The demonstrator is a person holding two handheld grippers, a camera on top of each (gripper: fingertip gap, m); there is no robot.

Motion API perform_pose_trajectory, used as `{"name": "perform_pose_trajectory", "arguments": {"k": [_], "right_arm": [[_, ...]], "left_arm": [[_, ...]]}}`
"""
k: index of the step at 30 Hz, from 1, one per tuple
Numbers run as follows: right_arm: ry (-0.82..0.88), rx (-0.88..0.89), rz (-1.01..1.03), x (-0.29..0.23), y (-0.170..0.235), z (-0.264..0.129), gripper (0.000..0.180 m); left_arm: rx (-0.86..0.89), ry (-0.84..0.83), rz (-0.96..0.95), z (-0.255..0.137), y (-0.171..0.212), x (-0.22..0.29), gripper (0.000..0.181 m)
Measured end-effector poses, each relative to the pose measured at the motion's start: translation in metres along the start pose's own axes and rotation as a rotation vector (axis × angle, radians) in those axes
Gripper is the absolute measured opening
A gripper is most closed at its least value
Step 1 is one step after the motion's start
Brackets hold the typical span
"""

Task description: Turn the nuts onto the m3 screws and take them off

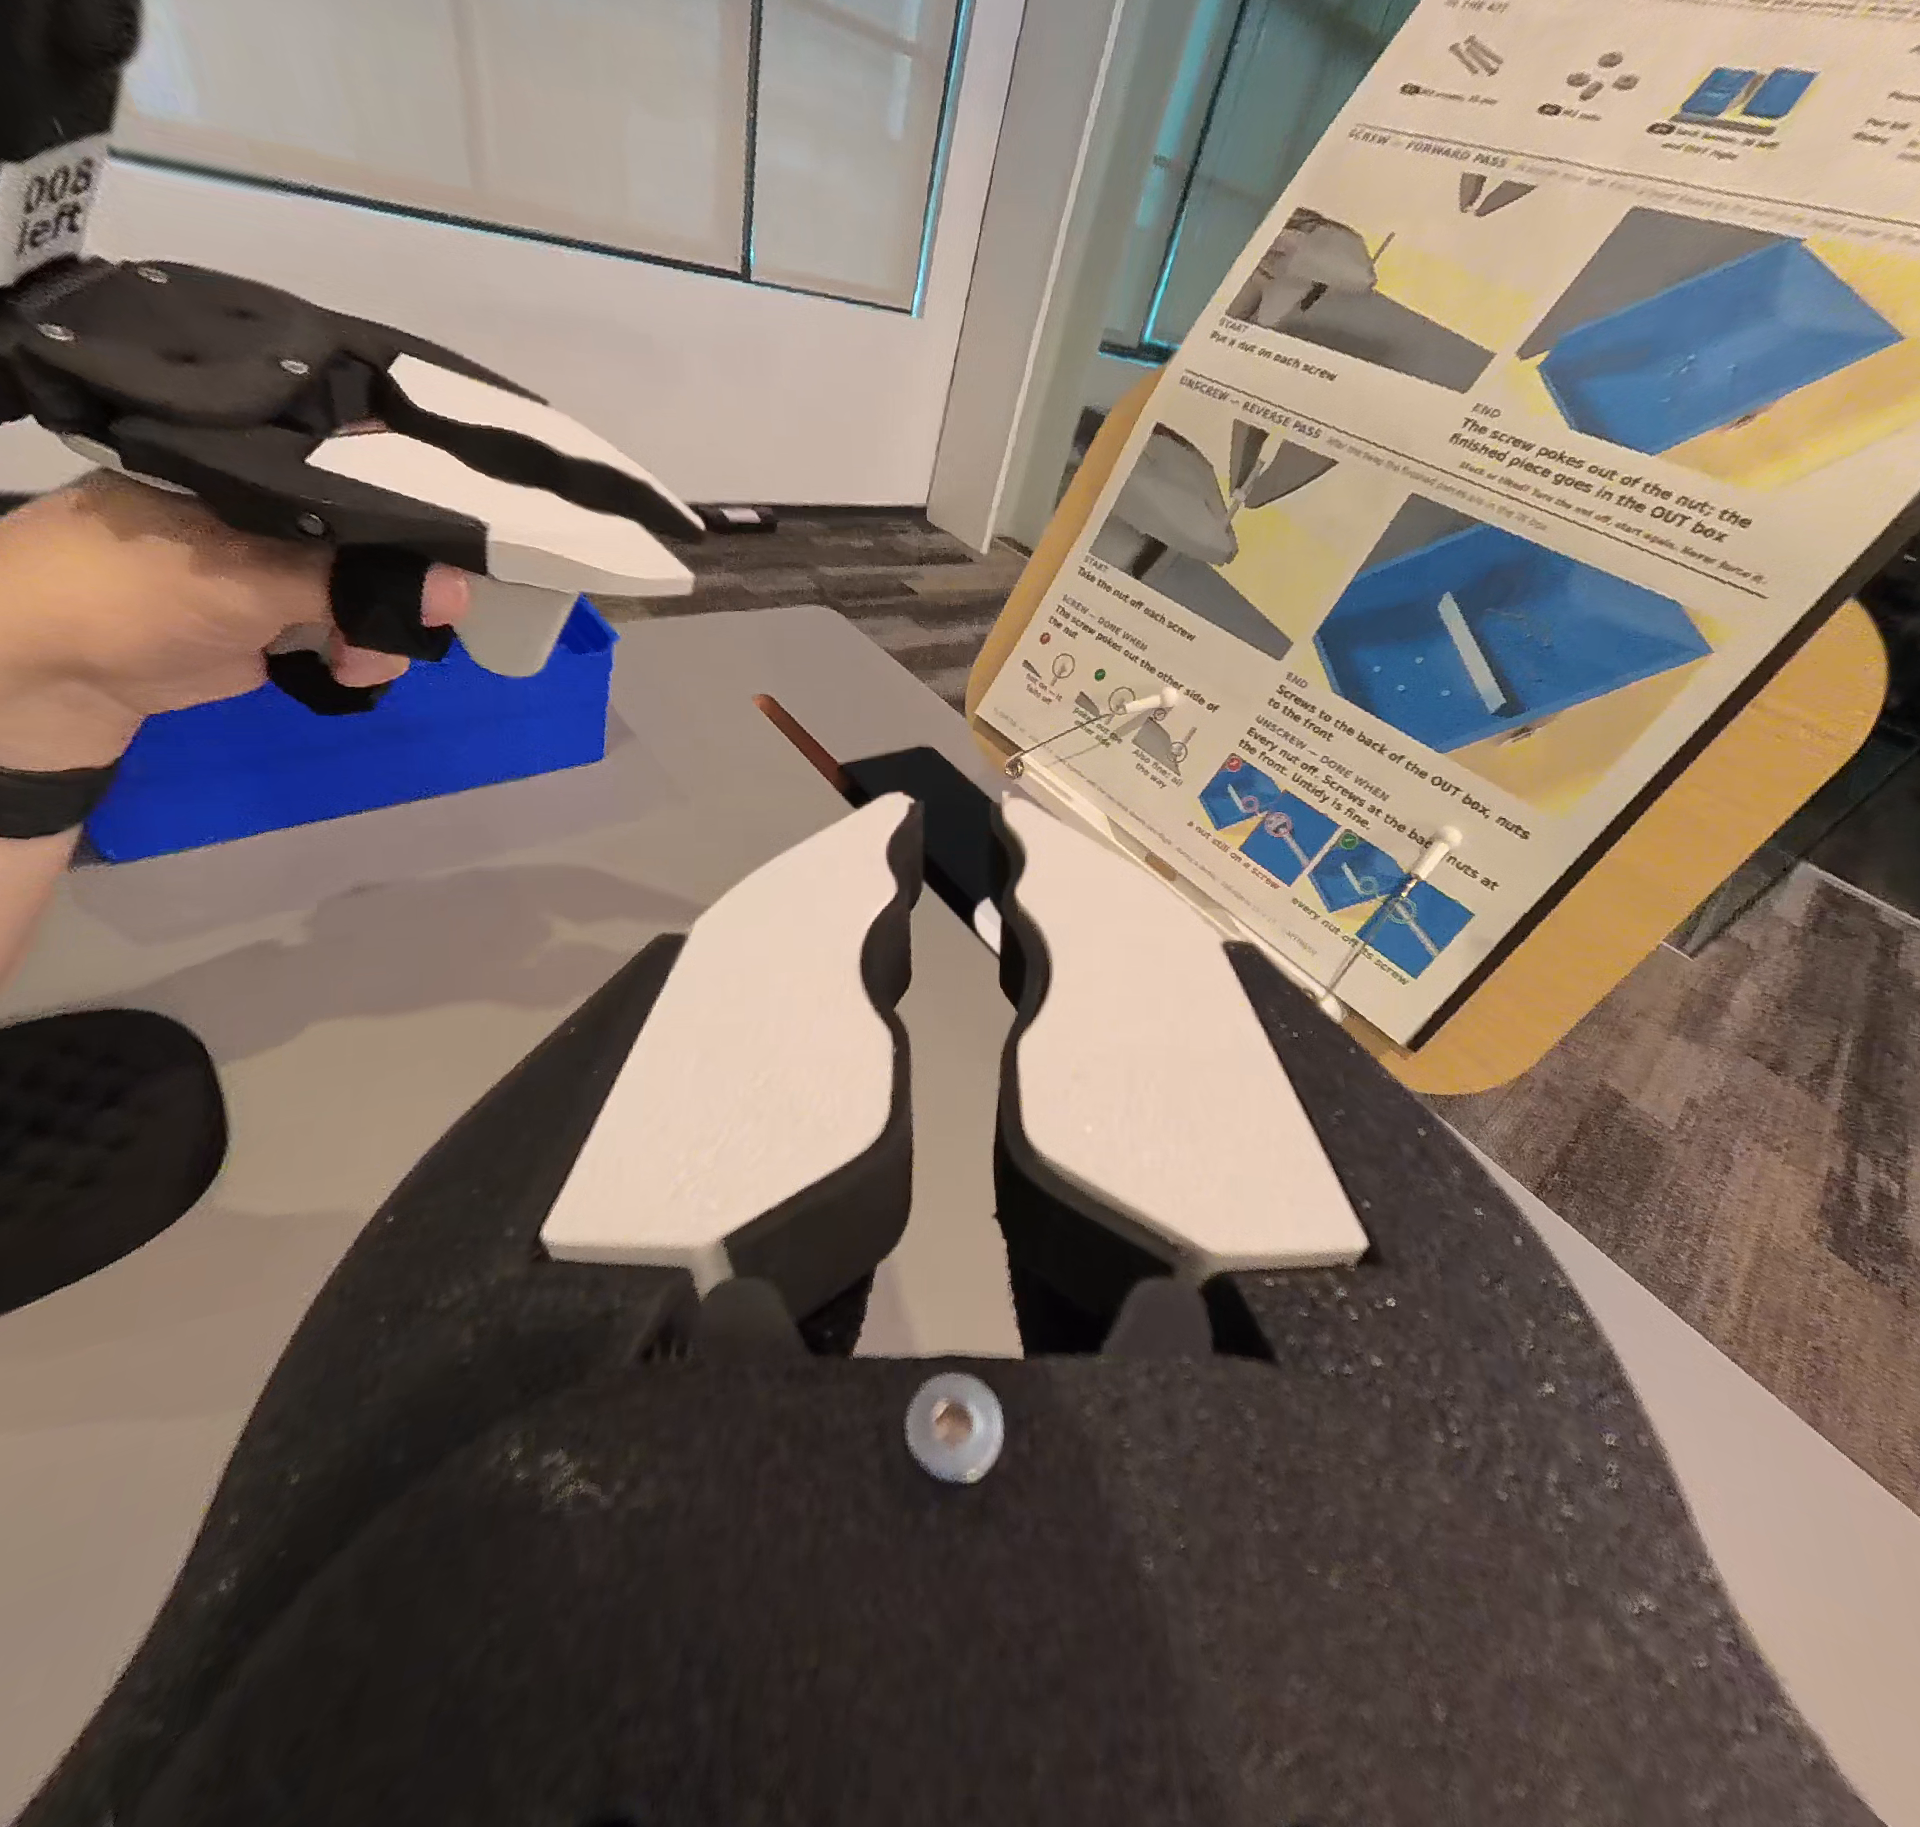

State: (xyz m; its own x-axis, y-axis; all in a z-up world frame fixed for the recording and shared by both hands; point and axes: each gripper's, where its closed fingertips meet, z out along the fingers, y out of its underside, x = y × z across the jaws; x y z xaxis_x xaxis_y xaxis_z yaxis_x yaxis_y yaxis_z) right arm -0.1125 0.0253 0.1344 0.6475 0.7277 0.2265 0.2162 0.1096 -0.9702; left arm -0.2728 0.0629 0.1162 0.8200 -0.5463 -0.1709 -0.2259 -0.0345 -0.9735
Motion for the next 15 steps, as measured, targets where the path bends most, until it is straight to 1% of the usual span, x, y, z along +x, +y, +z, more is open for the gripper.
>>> {"name": "perform_pose_trajectory", "arguments": {"k": [4, 15], "right_arm": [[-0.020, 0.018, 0.052, 0.004, 0.007, 0.004, 0.010], [-0.009, 0.039, 0.098, 0.017, 0.018, 0.008, 0.010]], "left_arm": [[0.019, -0.011, -0.023, -0.007, -0.001, -0.010, 0.024], [0.052, -0.046, -0.031, -0.034, -0.014, -0.023, 0.023]]}}
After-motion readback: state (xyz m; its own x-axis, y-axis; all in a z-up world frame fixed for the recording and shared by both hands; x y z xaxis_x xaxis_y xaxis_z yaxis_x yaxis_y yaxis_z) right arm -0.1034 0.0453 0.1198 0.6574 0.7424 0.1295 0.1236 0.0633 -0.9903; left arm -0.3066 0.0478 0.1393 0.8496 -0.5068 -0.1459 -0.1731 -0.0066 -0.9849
